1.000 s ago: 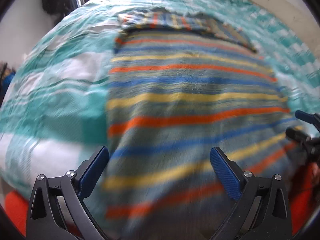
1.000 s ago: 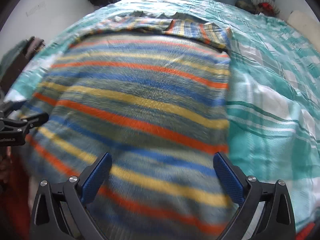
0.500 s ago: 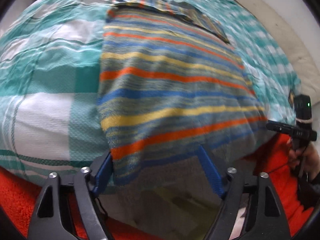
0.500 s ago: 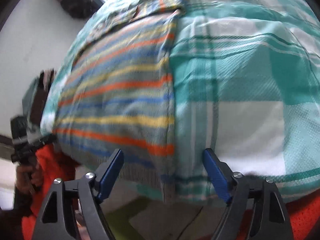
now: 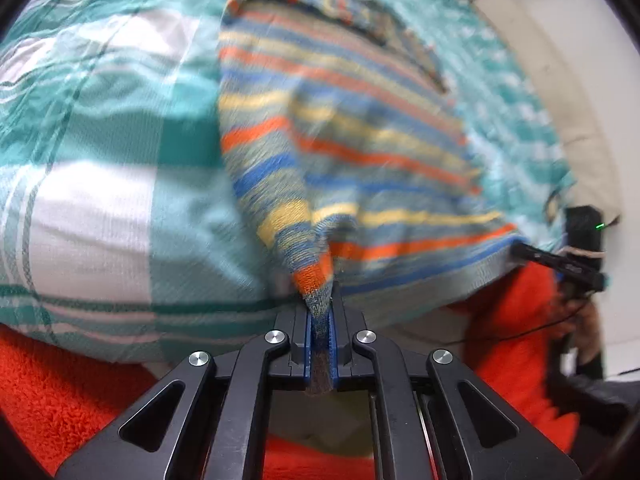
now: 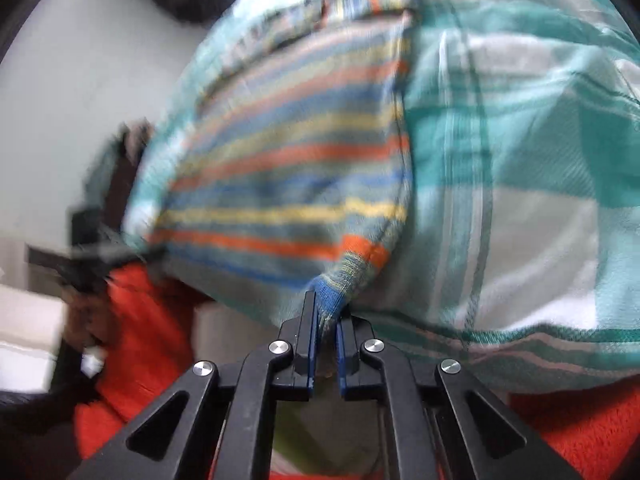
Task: Fold small clothes
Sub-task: 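Grasp the sweater hem with both grippers and lift it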
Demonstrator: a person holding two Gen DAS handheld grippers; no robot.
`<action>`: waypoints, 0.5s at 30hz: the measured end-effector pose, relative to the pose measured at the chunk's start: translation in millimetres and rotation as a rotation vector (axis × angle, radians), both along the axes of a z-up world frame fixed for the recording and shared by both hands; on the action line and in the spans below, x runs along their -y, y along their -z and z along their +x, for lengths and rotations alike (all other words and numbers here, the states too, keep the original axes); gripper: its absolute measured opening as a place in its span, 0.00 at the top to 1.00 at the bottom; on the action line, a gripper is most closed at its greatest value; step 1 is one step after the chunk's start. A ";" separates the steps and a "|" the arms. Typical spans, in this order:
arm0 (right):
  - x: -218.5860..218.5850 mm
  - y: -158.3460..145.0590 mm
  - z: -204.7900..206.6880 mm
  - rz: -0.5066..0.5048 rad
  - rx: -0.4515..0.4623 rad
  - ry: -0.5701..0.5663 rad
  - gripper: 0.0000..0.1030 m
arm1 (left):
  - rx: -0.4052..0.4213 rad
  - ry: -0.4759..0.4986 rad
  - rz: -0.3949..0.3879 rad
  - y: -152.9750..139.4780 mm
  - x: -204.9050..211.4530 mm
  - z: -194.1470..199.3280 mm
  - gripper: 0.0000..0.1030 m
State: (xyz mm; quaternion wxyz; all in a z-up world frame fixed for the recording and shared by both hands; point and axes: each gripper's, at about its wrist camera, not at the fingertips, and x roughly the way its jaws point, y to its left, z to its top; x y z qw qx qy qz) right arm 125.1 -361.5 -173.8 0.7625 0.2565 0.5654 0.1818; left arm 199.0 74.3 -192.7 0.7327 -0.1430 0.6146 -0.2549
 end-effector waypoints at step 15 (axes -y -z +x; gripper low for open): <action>61.2 -44.7 206.7 0.049 0.262 0.295 0.93 | 0.193 -0.232 -0.139 -45.7 16.6 228.5 0.96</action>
